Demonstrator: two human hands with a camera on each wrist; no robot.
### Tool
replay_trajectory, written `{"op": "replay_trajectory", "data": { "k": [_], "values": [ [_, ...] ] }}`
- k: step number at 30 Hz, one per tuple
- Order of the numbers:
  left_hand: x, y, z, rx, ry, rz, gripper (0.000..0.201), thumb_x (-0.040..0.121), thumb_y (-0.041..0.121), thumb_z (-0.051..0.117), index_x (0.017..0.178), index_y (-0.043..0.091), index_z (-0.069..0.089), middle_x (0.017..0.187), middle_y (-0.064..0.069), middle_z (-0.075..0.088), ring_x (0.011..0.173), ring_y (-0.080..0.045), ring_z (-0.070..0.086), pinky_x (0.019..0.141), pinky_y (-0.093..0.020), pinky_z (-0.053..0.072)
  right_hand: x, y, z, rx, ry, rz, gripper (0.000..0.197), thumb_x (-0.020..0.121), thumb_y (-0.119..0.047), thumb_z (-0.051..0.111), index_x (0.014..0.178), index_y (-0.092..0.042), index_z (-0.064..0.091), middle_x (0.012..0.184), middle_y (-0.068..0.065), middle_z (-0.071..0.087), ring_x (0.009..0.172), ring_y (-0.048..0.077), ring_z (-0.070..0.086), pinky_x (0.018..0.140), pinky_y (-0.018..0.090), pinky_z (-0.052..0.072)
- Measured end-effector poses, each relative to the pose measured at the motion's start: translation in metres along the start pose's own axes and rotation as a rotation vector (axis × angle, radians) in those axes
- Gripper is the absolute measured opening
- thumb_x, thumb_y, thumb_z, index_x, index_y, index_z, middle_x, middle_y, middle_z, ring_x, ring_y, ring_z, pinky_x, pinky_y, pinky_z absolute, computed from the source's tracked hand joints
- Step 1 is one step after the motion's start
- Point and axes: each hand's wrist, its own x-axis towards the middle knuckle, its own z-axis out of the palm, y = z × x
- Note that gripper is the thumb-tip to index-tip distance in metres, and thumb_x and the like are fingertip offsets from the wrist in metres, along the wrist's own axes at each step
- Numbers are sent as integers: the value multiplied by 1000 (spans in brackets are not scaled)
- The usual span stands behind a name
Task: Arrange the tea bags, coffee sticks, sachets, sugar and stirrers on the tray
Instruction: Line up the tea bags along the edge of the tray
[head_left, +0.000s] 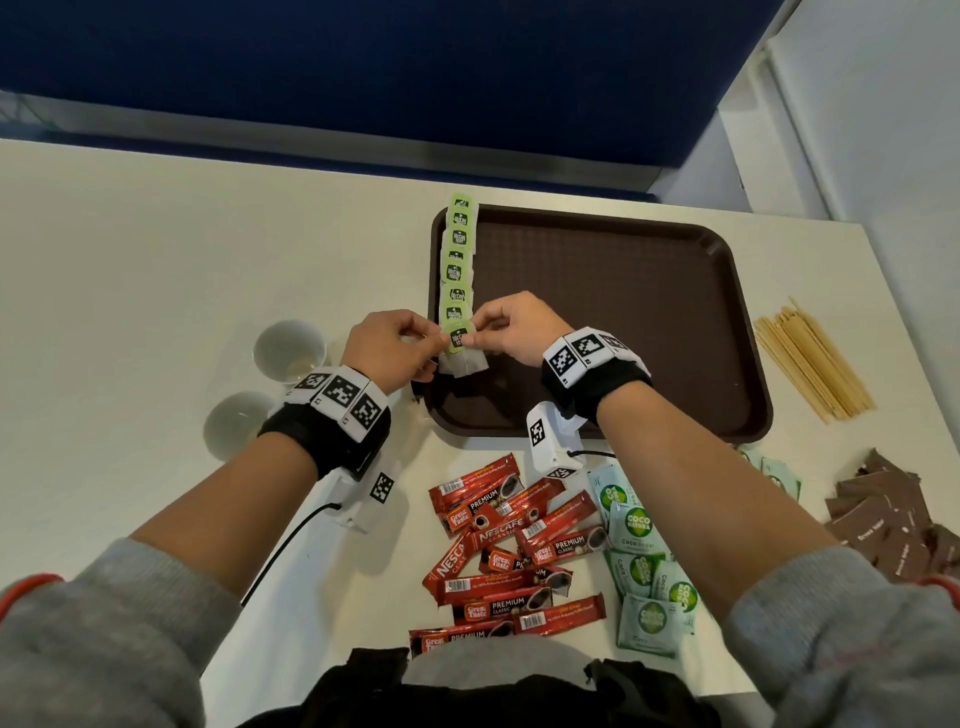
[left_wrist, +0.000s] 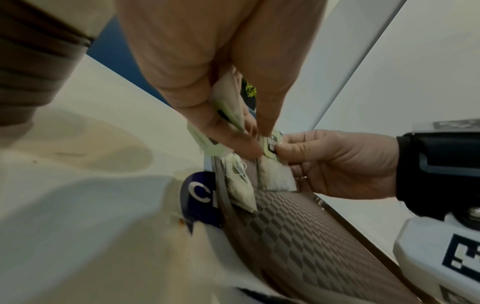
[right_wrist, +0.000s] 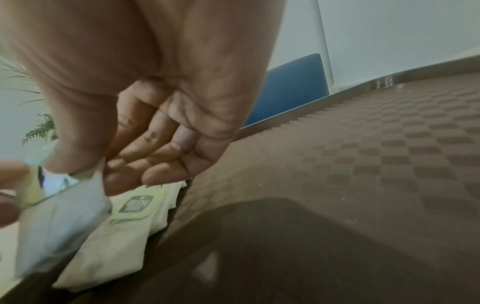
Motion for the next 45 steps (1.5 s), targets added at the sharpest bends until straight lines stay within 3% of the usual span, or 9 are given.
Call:
{"op": "replay_trajectory", "data": {
  "k": [2,11,17,27,35,38,40,42,45],
  "values": [
    [-1,0,-1,-5,18,-3,6,87,23,68,82,23,65,81,0,69,68,-22,70,76,-38,60,-2,2,4,38,-25,38,5,82,-19,72,82,-16,67,93,7,71,84,14,64,79,25,53],
    [-4,-1,-3,5,-9,-52,12,85,15,69,96,18,66,89,-2,69,73,-26,70,80,-41,59,-3,9,24,62,-34,132,16,83,-10,70,97,-5,66,97,22,69,80,19,64,84,31,56],
    [-5,-2,-2,30,-56,-51,17,86,8,65,97,20,67,88,-1,68,69,-23,68,81,-38,58,-2,7,25,33,51,162,16,79,-9,74,90,-12,63,69,-2,63,65,11,64,72,19,54],
    [-8,1,2,73,-102,-86,22,87,13,65,108,19,69,93,-6,70,79,-22,72,84,-36,57,-5,4,26,40,141,187,23,72,-2,77,85,-15,62,64,-3,60,68,17,67,78,32,58],
    [-9,3,0,38,-92,-54,32,85,4,61,113,20,64,96,3,68,83,-24,71,83,-39,58,-5,4,24,6,180,155,24,73,-5,77,90,-13,63,62,-5,60,63,11,63,76,30,58],
    [-11,6,-2,-48,-86,-45,45,80,-4,60,117,20,58,106,-4,66,94,-27,68,84,-40,57,-3,2,22,-41,250,107,22,75,-19,78,92,-15,64,65,-6,59,59,6,57,73,29,55],
    [-12,7,-2,-93,-107,-36,57,79,-8,62,128,19,49,113,-6,63,101,-28,65,89,-41,55,-4,-4,20,-9,264,54,21,77,-30,75,91,-18,66,74,1,63,71,12,61,75,32,56],
    [-14,9,-1,-121,-126,-17,67,79,-9,63,136,18,39,116,-3,60,107,-28,63,96,-42,50,-5,-12,19,40,215,-5,21,76,-36,75,88,-21,68,83,5,66,80,15,63,76,33,55],
    [-16,11,0,-164,-158,15,75,83,-9,61,144,17,24,123,-9,56,103,-18,61,90,-34,52,-8,-24,19,52,84,-89,23,71,-32,80,89,-22,71,81,-1,68,72,5,59,74,28,53]
  ]
}}
